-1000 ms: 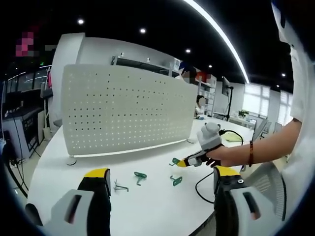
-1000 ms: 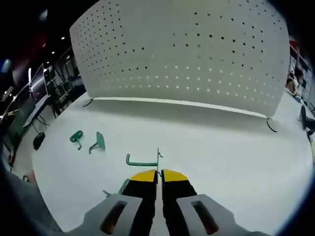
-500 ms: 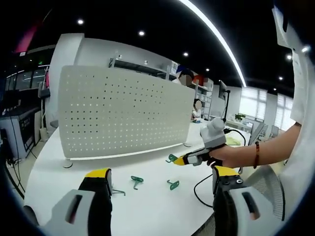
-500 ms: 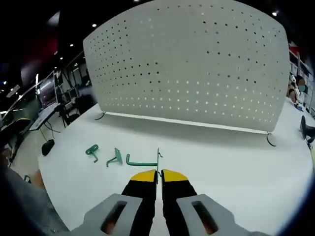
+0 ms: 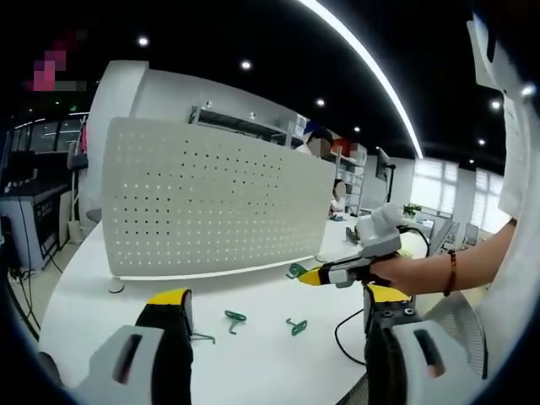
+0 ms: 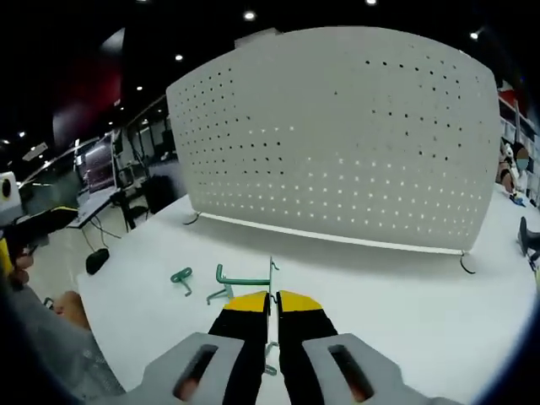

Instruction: Insert the hook assembly into the mounting plate slot until the hook locks in place.

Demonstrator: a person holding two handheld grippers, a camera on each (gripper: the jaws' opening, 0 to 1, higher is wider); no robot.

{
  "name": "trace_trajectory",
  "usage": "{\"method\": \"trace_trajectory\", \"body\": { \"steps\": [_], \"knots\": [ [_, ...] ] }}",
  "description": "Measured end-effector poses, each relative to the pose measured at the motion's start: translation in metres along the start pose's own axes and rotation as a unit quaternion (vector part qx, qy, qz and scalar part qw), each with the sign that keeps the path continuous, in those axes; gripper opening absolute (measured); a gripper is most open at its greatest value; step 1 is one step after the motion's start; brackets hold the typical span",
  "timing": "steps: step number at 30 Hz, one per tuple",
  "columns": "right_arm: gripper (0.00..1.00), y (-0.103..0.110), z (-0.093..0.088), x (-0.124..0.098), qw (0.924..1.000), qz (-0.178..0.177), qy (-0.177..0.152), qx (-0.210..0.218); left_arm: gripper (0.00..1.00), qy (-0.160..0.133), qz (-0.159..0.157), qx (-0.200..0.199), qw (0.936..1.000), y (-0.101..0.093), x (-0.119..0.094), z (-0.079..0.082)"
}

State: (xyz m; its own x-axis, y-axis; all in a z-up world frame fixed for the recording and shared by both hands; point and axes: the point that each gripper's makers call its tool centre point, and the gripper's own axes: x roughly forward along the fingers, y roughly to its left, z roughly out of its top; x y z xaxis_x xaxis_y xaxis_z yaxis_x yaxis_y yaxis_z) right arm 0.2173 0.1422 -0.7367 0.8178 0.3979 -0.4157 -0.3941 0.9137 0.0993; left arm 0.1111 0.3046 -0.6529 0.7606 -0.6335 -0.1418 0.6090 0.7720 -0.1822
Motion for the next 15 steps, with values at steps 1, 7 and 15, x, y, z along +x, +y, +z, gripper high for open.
{"method": "trace_trajectory", "body": {
  "steps": [1,7,15],
  "knots": [
    [0.02,0.002,0.001,-0.002,1.0,0.0,0.0,0.0,0.85,-0.003,0.0,-0.002,1.0,-0.001,0.0,0.0],
    [0.02,0.022,0.018,-0.012,0.9989,0.027,-0.037,-0.009,0.83,-0.013,0.0,-0.014,0.9998,-0.007,-0.001,0.003],
    [0.02,0.04,0.027,-0.023,0.9964,0.053,-0.065,-0.011,0.81,-0.026,-0.004,-0.029,0.9992,-0.014,-0.001,0.007]
  ]
}}
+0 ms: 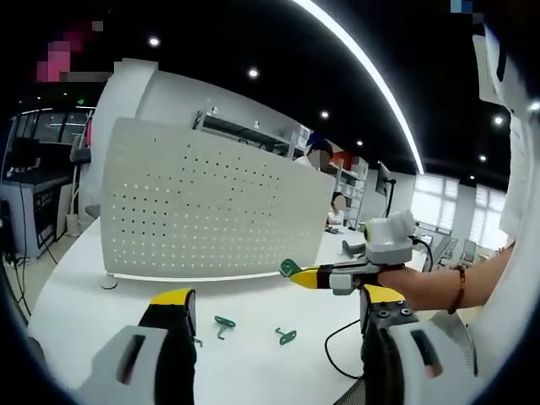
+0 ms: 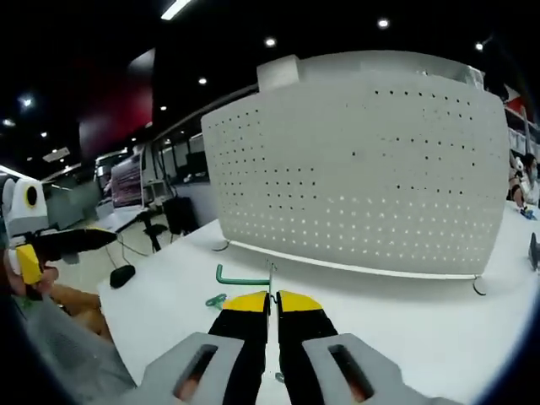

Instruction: Insert the hook assembly into the mounting plate slot until the hook locks in place.

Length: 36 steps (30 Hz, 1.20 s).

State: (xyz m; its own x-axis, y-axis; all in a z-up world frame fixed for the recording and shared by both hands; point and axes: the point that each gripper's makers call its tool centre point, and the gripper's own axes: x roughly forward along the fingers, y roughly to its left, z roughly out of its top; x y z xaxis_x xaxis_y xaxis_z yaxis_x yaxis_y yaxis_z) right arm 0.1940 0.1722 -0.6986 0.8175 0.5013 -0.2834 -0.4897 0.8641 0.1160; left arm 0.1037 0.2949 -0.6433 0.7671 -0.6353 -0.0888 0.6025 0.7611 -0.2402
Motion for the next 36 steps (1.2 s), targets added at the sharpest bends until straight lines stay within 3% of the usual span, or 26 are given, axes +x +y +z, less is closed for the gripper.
{"method": "trace_trajectory", "body": {
  "steps": [12,17,24,36],
  "knots": [
    [0.02,0.023,0.021,-0.009,0.9982,0.036,-0.046,-0.012,0.76,-0.008,-0.017,-0.028,0.9994,-0.008,0.004,0.004],
    [0.02,0.035,0.032,-0.012,0.9956,0.058,-0.07,-0.022,0.65,-0.011,-0.02,-0.032,0.9992,-0.011,0.005,0.007],
    [0.02,0.05,0.038,-0.014,0.9928,0.082,-0.084,-0.026,0.66,-0.012,-0.03,-0.047,0.9984,-0.016,0.008,0.009],
    [0.02,0.071,0.048,-0.018,0.9856,0.126,-0.109,-0.031,0.54,-0.017,-0.029,-0.093,0.9951,-0.02,0.009,0.013]
  ]
}}
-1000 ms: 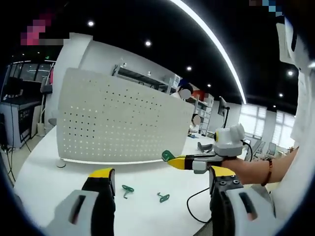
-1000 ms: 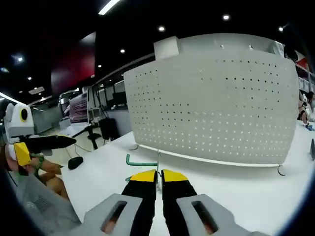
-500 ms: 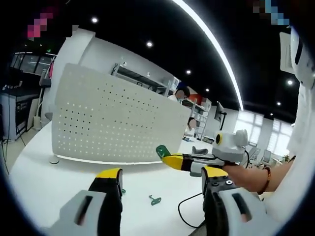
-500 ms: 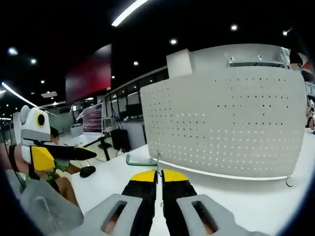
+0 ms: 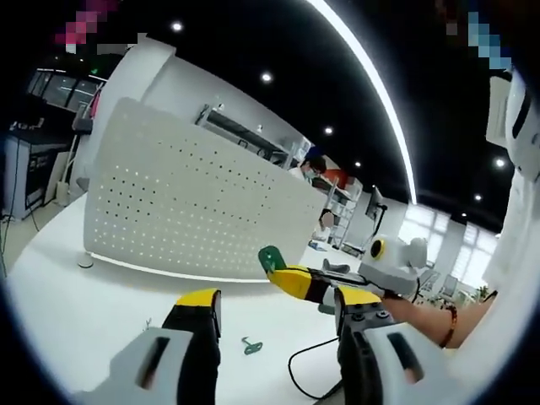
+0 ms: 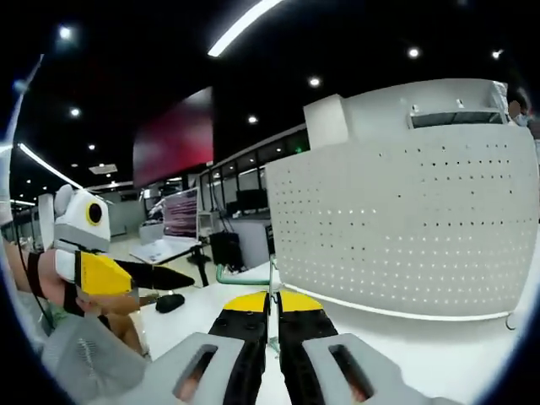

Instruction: Insert the hook assembly into the mounting plate slot until the hook locks in place.

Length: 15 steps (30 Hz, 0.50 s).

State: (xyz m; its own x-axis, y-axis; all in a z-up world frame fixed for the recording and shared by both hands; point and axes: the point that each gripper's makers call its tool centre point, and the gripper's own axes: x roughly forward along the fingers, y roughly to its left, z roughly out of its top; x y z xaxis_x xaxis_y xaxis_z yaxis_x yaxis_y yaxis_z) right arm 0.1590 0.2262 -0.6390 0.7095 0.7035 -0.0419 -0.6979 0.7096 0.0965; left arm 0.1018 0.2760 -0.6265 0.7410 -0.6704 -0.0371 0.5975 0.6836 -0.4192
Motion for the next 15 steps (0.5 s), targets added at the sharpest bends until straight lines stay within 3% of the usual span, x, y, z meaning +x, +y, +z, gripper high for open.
{"method": "trace_trajectory", "body": {
  "steps": [15],
  "knots": [
    [0.02,0.032,0.013,-0.002,0.9975,0.06,-0.033,-0.018,0.32,-0.01,-0.022,-0.064,0.9977,-0.009,0.001,0.006]
  ]
}}
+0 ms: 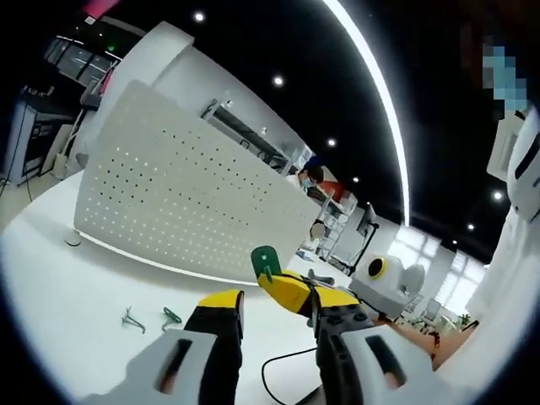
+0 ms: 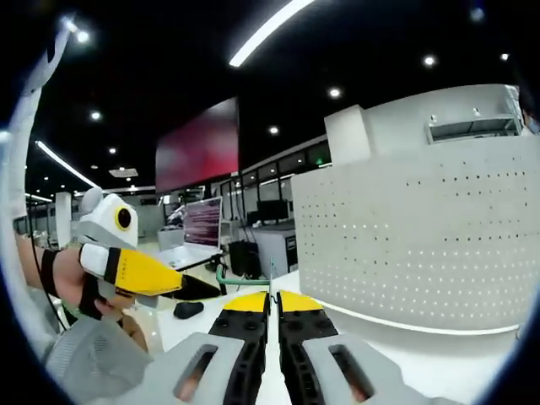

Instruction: Insert the hook assembly into the mounting plate slot until the hook locks in place.

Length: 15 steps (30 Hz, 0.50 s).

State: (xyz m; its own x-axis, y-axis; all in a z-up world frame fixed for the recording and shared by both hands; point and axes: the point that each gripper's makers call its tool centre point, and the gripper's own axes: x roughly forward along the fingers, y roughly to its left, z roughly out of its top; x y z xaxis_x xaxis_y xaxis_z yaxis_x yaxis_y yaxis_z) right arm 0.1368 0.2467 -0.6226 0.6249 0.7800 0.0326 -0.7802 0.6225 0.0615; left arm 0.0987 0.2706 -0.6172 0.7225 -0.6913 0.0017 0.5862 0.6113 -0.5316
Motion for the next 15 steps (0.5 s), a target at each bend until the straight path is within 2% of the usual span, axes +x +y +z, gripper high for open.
{"method": "trace_trajectory", "body": {
  "steps": [15],
  "knots": [
    [0.02,0.02,0.006,0.007,0.9984,0.042,-0.004,-0.036,0.16,-0.006,-0.002,-0.029,0.9996,0.002,0.001,0.005]
  ]
}}
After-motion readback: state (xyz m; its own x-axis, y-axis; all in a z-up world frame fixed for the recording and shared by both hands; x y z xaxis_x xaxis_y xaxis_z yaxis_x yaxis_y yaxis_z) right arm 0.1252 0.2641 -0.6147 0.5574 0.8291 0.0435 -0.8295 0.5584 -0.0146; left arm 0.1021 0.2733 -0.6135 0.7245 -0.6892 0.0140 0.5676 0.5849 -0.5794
